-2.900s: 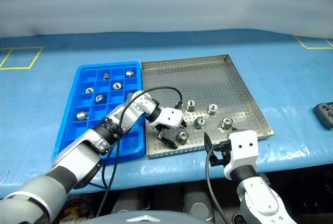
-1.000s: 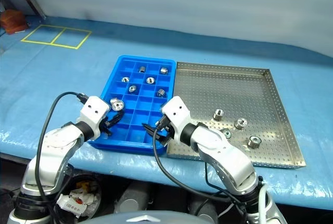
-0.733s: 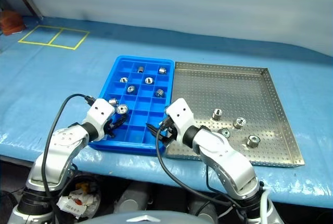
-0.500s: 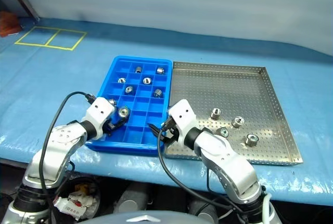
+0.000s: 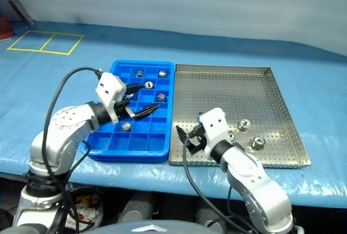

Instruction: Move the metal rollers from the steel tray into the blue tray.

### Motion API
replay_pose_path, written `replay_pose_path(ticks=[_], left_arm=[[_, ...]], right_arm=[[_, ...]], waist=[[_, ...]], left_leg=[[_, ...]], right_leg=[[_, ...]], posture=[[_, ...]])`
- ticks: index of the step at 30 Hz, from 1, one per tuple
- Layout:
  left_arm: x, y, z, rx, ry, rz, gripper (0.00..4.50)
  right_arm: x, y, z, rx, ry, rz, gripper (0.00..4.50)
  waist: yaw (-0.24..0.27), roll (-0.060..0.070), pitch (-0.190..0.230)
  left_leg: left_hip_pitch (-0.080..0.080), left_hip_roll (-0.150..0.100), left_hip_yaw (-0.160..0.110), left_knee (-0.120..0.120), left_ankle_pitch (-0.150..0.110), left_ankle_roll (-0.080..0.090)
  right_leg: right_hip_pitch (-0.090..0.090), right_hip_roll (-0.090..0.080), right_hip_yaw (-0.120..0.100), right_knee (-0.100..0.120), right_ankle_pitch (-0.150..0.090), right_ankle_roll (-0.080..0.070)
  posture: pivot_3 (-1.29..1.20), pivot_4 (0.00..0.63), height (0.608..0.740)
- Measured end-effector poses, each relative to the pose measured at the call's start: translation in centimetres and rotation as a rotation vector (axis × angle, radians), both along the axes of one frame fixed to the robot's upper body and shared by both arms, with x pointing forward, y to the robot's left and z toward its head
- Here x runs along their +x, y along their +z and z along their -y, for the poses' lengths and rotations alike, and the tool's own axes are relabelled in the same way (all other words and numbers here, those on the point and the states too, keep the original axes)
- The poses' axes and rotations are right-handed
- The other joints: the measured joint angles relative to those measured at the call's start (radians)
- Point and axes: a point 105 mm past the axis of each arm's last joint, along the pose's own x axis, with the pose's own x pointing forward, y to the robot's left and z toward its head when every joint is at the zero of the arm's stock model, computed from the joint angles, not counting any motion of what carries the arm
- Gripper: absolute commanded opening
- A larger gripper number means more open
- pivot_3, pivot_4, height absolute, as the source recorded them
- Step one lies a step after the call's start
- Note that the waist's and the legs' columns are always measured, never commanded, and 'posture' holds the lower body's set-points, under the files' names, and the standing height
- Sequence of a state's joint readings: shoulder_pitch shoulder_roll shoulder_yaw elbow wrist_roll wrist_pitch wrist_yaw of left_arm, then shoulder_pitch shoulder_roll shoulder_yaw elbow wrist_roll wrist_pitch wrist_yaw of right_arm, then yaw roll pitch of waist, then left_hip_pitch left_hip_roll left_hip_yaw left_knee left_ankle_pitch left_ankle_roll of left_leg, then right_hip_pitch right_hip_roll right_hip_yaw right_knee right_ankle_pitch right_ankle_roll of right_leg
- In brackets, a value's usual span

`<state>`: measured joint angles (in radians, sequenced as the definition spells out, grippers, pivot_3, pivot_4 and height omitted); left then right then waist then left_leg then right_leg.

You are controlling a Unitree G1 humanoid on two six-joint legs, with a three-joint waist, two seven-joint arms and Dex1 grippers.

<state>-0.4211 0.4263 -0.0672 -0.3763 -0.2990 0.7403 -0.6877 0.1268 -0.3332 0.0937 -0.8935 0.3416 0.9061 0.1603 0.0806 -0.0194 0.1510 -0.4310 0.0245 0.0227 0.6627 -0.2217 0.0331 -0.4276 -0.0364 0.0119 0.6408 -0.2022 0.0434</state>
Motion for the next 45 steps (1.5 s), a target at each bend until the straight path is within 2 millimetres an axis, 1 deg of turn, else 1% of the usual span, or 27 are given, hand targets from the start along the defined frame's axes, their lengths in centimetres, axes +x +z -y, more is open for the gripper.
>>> replay_pose_path(ticks=[2,4,5,6,10,13,14,15,18,23,26,28,33,37,40,45], left_arm=[[0.2,-0.1,1.8,0.004,-0.075,-0.006,4.48],[0.6,-0.3,3.9,0.007,-0.145,-0.018,4.48],[0.7,-0.3,4.5,0.009,-0.162,-0.020,4.48],[0.9,-0.5,5.7,0.018,-0.205,-0.025,4.48],[1.2,-1.3,8.8,0.067,-0.312,-0.015,4.48],[1.4,-2.7,10.3,0.100,-0.360,-0.024,4.48],[1.4,-3.5,11.3,0.115,-0.387,-0.037,4.48],[1.4,-3.7,11.4,0.119,-0.391,-0.038,4.48],[1.3,-5.0,12.7,0.134,-0.427,-0.036,4.48],[0.6,-6.6,14.7,0.138,-0.478,-0.016,4.48],[0.1,-6.7,15.5,0.133,-0.508,0.008,4.48],[-0.3,-7.2,15.8,0.137,-0.527,0.004,4.48],[-1.0,-9.4,15.6,0.191,-0.546,-0.042,4.48],[-1.4,-10.9,15.7,0.234,-0.552,-0.061,4.48],[-1.6,-11.4,16.1,0.226,-0.546,-0.073,4.48],[-1.4,-12.1,16.8,0.215,-0.503,-0.073,4.48]], right_arm=[[-0.5,-0.2,1.3,-0.010,-0.061,-0.010,4.50],[-1.2,-0.4,2.6,-0.027,-0.125,-0.023,4.50],[-1.4,-0.5,2.9,-0.031,-0.139,-0.026,4.50],[-1.8,-0.5,3.4,-0.037,-0.168,-0.029,4.50],[-2.8,-1.2,4.6,-0.051,-0.236,-0.057,4.50],[-3.3,-1.6,5.2,-0.051,-0.280,-0.060,4.50],[-3.7,-1.7,5.5,-0.050,-0.306,-0.059,4.50],[-3.8,-1.8,5.6,-0.051,-0.312,-0.061,4.50],[-4.4,-2.1,6.1,-0.050,-0.356,-0.061,4.50],[-4.8,-2.1,6.1,-0.042,-0.380,-0.053,4.50],[-4.9,-2.1,6.1,-0.042,-0.391,-0.048,4.50],[-4.9,-2.1,6.1,-0.043,-0.394,-0.044,4.50],[-4.9,-2.1,5.9,-0.041,-0.397,-0.044,4.50],[-4.7,-1.9,5.7,-0.034,-0.387,-0.036,4.50],[-4.6,-1.9,5.6,-0.033,-0.383,-0.032,4.50],[-4.4,-1.7,5.4,-0.027,-0.374,-0.026,4.50]], waist=[[-0.012,0.000,0.000],[-0.027,0.000,0.000],[-0.034,0.000,0.000],[-0.046,0.000,0.000],[-0.080,0.001,-0.001],[-0.106,0.001,-0.001],[-0.113,0.001,-0.001],[-0.117,0.001,-0.001],[-0.128,0.001,-0.001],[-0.151,0.001,-0.001],[-0.160,0.001,-0.001],[-0.165,0.001,-0.001],[-0.170,0.001,-0.001],[-0.168,0.001,-0.001],[-0.167,0.001,-0.001],[-0.165,0.001,-0.001]], left_leg=[[0.000,-0.001,0.000,0.000,0.000,0.000],[0.000,-0.001,0.000,0.001,0.000,0.000],[0.000,-0.001,0.000,0.001,0.000,0.000],[0.000,-0.001,0.000,0.002,0.000,0.000],[0.002,-0.002,0.001,0.002,0.000,0.000],[0.002,-0.002,0.001,0.001,0.000,0.000],[0.002,-0.002,0.001,0.001,0.000,0.000],[0.001,-0.001,0.001,0.001,0.000,0.000],[0.002,0.001,0.002,0.002,0.000,0.000],[0.002,0.002,0.004,0.002,0.000,0.001],[0.002,0.002,0.005,0.001,0.000,0.001],[0.002,0.002,0.005,0.001,0.000,0.001],[0.002,0.002,0.005,0.001,0.000,0.001],[0.002,0.002,0.005,0.001,0.000,0.001],[0.002,0.002,0.006,0.001,-0.001,0.001],[0.002,0.002,0.006,0.002,-0.001,0.001]], right_leg=[[0.000,0.000,0.001,0.000,0.000,0.000],[0.000,0.000,0.001,0.000,0.000,0.000],[0.001,0.001,0.001,0.000,0.000,0.000],[0.000,0.001,0.001,0.001,0.000,0.001],[0.000,0.002,0.003,0.001,0.000,0.001],[0.000,0.003,0.004,0.002,0.000,0.001],[0.000,0.003,0.004,0.002,0.000,0.001],[0.000,0.003,0.004,0.002,0.000,0.001],[0.000,0.003,0.006,0.002,0.000,0.001],[-0.001,0.003,0.007,0.002,0.001,0.002],[-0.001,0.003,0.008,0.002,0.001,0.002],[-0.001,0.003,0.008,0.002,0.001,0.002],[-0.001,0.003,0.009,0.002,0.001,0.002],[-0.001,0.003,0.009,0.002,0.001,0.002],[-0.001,0.002,0.009,0.002,0.001,0.002],[-0.001,0.003,0.009,0.002,0.001,0.003]], posture=[[0.04,0.150,0.740],[-0.01,0.150,0.740],[-0.03,0.150,0.740],[-0.04,0.150,0.740],[-0.12,0.150,0.740],[-0.16,0.150,0.740],[-0.16,0.150,0.740],[-0.18,0.150,0.740],[-0.19,0.150,0.740],[-0.21,0.150,0.740],[-0.22,0.150,0.740],[-0.22,0.150,0.740],[-0.21,0.150,0.740],[-0.21,0.150,0.740],[-0.20,0.150,0.740],[-0.20,0.150,0.740]])
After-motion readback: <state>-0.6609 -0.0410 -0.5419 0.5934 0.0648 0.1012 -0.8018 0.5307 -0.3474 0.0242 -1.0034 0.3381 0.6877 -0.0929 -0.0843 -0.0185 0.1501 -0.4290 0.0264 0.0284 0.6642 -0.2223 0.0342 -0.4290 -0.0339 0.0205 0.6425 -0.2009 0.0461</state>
